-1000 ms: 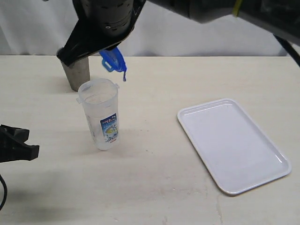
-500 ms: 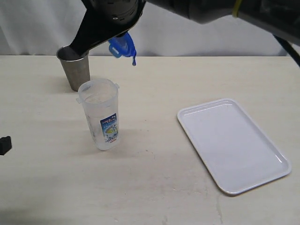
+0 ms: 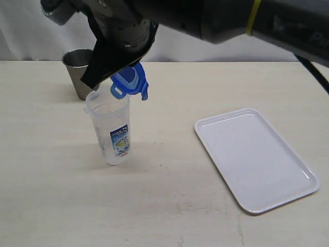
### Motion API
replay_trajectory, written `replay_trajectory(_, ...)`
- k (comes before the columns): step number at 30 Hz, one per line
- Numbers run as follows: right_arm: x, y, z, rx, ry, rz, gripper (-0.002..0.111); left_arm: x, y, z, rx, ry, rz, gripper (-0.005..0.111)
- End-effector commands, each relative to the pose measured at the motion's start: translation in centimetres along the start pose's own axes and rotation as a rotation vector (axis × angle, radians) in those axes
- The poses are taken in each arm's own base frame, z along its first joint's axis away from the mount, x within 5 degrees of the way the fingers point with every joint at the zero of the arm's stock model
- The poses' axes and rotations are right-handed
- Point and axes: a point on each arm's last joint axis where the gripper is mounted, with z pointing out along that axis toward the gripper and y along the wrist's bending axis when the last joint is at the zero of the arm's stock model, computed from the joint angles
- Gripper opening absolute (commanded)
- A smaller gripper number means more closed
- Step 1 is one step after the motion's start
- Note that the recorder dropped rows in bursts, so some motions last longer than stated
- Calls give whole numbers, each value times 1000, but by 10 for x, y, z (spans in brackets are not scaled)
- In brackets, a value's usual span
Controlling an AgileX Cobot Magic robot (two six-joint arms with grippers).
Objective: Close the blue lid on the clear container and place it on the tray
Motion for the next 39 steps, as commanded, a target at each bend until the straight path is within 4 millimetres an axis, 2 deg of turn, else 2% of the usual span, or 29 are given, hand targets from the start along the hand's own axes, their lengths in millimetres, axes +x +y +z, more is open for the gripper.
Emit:
replay_trajectory(1,6,-1,6,55,24,-12,4,-4,-1,-8,9,-52,-7,0)
replay_trajectory(7,3,-13,0,139,-13,0,4,-5,-1,-10,9,-59,-7,0)
replay_trajectory(13,4,-27,-22,142,-57,42,4,-5,-1,-10,9,-58,-25,0)
replay_trajectory(17,5,-29,-22,152,-60,77,4,-5,-1,-10,9,-57,-29,0)
replay_trajectory(26,7,1,11,80,29,62,4,-3,-1,-10,10,-39,-34,0)
replay_trajectory(30,9,10,12,2,53,91,4,-3,-1,-10,10,-39,-34,0)
replay_trajectory(39,6,25,4,-15,31,61,4,-3,-1,-10,10,-39,-36,0)
